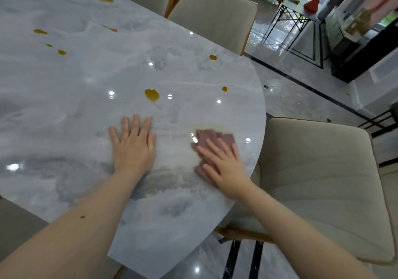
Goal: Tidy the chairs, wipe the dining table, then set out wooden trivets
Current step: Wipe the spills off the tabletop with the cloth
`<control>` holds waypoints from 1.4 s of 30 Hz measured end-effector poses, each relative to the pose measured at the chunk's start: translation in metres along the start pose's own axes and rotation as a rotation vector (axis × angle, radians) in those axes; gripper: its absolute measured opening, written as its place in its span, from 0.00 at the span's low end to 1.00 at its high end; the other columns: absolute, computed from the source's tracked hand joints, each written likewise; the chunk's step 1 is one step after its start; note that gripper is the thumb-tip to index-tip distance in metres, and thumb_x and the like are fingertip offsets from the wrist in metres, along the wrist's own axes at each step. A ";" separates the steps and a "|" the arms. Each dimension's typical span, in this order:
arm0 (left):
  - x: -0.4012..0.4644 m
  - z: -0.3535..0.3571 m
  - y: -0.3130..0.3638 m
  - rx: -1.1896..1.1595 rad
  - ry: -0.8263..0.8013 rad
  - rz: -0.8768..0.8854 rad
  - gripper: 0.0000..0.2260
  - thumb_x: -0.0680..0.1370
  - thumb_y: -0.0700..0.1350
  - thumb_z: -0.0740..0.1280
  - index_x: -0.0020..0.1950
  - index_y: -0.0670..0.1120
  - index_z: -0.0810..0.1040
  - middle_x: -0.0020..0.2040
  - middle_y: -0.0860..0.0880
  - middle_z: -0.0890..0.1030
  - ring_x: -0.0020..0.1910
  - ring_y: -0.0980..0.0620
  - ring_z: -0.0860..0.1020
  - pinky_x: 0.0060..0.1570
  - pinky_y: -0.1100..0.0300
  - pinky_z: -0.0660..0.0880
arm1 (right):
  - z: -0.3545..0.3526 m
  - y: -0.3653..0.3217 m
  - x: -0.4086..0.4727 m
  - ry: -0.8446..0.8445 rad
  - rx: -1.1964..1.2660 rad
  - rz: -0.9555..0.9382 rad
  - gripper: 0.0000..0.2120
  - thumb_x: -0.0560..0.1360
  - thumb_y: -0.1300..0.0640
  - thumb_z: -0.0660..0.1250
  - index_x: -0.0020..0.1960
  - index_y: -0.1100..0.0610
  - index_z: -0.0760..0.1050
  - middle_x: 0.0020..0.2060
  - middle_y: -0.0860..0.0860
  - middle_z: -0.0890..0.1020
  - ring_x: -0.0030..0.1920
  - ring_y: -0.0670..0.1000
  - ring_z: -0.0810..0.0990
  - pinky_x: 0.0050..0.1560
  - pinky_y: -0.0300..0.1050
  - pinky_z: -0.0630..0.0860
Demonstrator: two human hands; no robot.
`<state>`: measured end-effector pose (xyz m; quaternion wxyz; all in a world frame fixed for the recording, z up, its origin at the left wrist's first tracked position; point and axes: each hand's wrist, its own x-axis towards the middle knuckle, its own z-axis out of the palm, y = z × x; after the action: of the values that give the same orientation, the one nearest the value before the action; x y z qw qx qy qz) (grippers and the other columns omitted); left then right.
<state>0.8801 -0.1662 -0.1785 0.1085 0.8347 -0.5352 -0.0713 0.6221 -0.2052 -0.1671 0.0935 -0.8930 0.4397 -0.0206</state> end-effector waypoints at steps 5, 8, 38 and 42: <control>0.001 0.005 0.001 0.021 0.009 -0.002 0.24 0.82 0.56 0.43 0.78 0.55 0.48 0.79 0.51 0.49 0.77 0.47 0.45 0.72 0.42 0.38 | -0.001 0.001 0.077 0.036 0.041 0.269 0.23 0.80 0.39 0.48 0.74 0.33 0.51 0.78 0.42 0.52 0.78 0.53 0.44 0.74 0.61 0.36; 0.002 0.005 0.000 0.016 0.017 -0.001 0.24 0.82 0.55 0.44 0.78 0.55 0.49 0.79 0.51 0.50 0.77 0.47 0.46 0.72 0.42 0.38 | 0.006 -0.037 0.101 0.027 0.064 0.249 0.23 0.80 0.40 0.49 0.75 0.33 0.51 0.78 0.44 0.52 0.78 0.55 0.44 0.73 0.63 0.35; -0.007 -0.014 -0.004 -0.245 0.094 0.011 0.29 0.74 0.52 0.54 0.74 0.43 0.65 0.78 0.43 0.55 0.77 0.46 0.51 0.74 0.54 0.39 | -0.011 0.008 0.094 -0.041 0.048 0.285 0.25 0.80 0.37 0.48 0.76 0.35 0.48 0.78 0.44 0.48 0.78 0.53 0.41 0.72 0.61 0.34; 0.010 -0.015 -0.008 -0.189 0.087 -0.065 0.27 0.78 0.48 0.61 0.76 0.45 0.61 0.78 0.45 0.52 0.77 0.46 0.48 0.74 0.49 0.40 | -0.001 -0.043 0.144 -0.056 0.106 0.331 0.28 0.78 0.34 0.48 0.76 0.36 0.46 0.78 0.46 0.45 0.77 0.58 0.37 0.69 0.69 0.31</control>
<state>0.8949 -0.1704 -0.1662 0.2075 0.8401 -0.4933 -0.0885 0.7441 -0.2931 -0.1644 0.1545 -0.8024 0.5764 -0.0032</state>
